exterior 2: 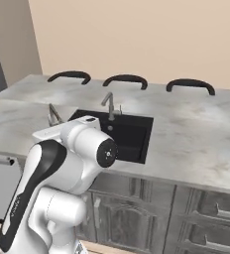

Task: Open the cabinet, pick the kettle from the cabinet, and place it in the sink.

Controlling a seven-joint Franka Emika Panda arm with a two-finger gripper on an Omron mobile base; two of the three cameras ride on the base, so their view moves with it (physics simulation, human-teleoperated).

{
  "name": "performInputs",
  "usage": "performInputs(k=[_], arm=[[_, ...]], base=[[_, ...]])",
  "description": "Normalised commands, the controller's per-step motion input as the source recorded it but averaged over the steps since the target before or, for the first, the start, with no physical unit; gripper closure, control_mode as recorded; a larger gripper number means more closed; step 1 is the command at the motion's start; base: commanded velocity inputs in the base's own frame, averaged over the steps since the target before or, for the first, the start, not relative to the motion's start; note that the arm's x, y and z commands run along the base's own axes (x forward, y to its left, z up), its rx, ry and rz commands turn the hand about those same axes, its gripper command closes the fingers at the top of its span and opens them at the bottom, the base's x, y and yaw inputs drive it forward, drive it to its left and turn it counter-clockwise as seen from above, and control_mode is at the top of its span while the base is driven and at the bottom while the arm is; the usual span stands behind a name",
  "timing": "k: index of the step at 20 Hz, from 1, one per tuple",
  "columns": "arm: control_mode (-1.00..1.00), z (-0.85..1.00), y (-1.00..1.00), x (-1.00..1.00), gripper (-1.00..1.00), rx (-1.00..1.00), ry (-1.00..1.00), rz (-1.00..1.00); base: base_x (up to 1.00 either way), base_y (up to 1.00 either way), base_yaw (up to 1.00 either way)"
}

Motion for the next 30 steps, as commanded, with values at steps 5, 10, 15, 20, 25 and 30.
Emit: performInputs(k=[5,10,15,20,25,30], arm=[[1.00,0.00,0.00,0.00,1.00,0.00,0.00,0.00],[1.00,0.00,0.00,0.00,1.00,0.00,0.00,0.00],[1.00,0.00,0.00,0.00,1.00,0.00,0.00,0.00],[1.00,0.00,0.00,0.00,1.00,0.00,0.00,0.00],[1.00,0.00,0.00,0.00,1.00,0.00,0.00,0.00],[1.00,0.00,0.00,0.00,1.00,0.00,0.00,0.00]], base=[[0.15,-0.56,0.04],[0.27,-0.48,0.05],[0.40,-0.27,0.12],[0.26,-0.21,0.10],[0.23,-0.27,0.02],[0.27,-0.29,0.00]])
